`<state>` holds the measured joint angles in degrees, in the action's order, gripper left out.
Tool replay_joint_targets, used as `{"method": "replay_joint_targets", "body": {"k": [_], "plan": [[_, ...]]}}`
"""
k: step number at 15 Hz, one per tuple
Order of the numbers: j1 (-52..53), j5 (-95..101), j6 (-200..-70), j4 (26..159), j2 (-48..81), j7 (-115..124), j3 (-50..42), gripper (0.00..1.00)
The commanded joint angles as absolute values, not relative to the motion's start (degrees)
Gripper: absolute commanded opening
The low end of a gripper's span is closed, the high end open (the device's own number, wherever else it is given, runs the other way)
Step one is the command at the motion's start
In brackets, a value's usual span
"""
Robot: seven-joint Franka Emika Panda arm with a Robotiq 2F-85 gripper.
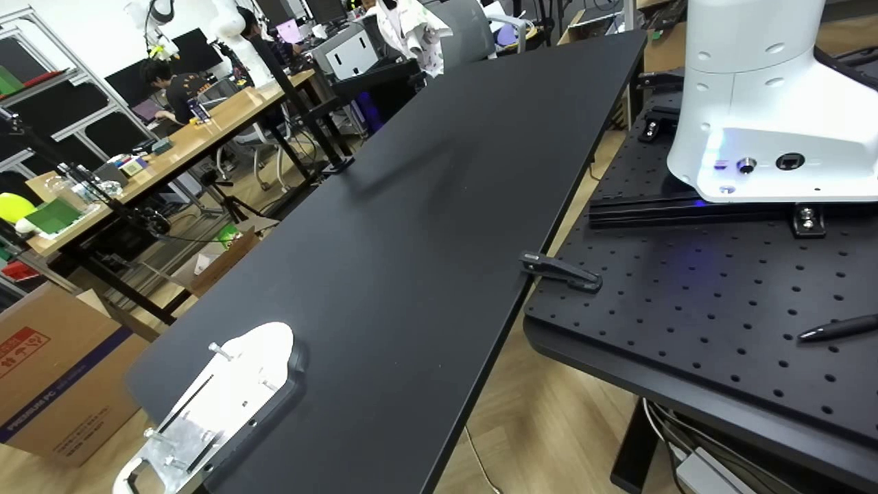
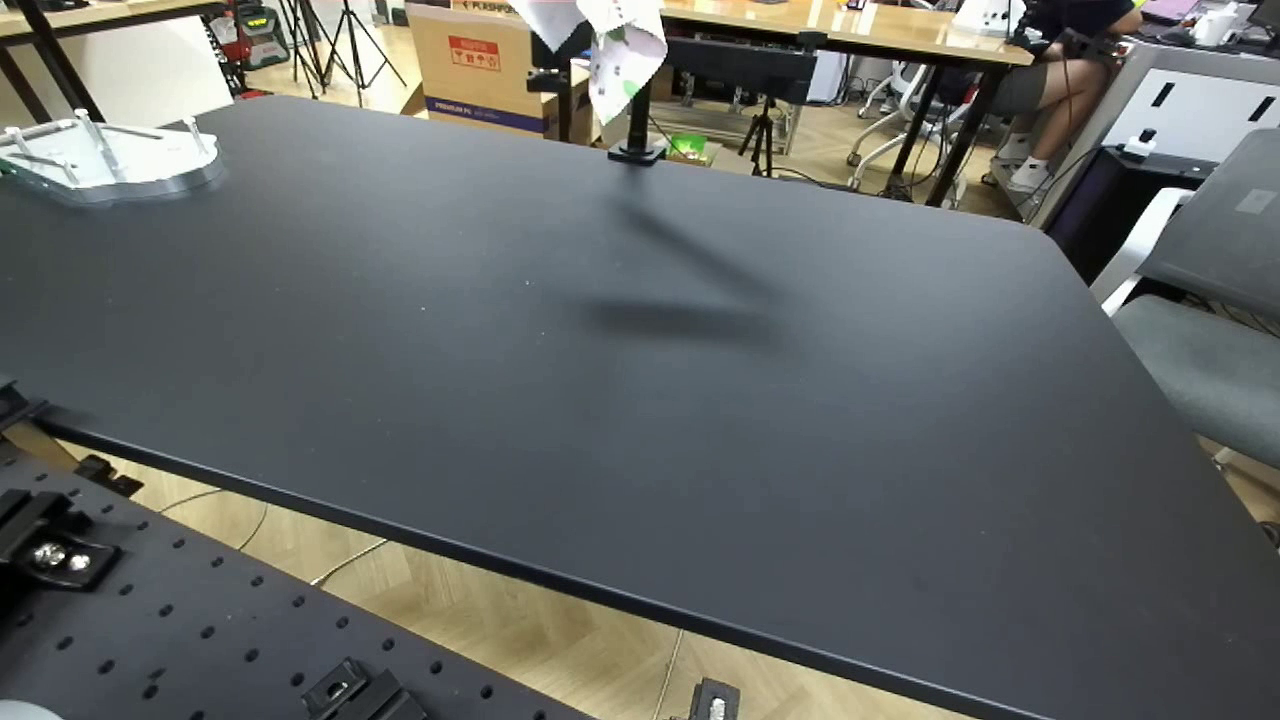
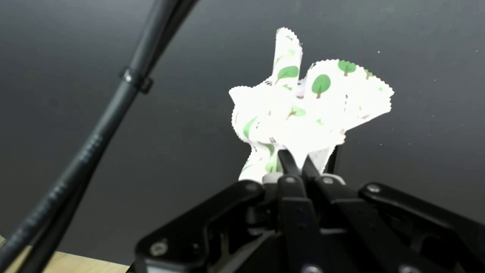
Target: Put the cloth on the black rod
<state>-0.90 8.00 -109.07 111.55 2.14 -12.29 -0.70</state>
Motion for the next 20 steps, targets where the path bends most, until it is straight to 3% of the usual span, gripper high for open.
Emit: {"method": "replay_joint_targets", "body": {"k": [1,20], "plan": [[-0.72,8.01,-107.92,110.19,3.18,-11.37,-0.50,0.01],[0.70,9.88,-112.00,109.66,8.99,-20.99,2.06,0.01]]}}
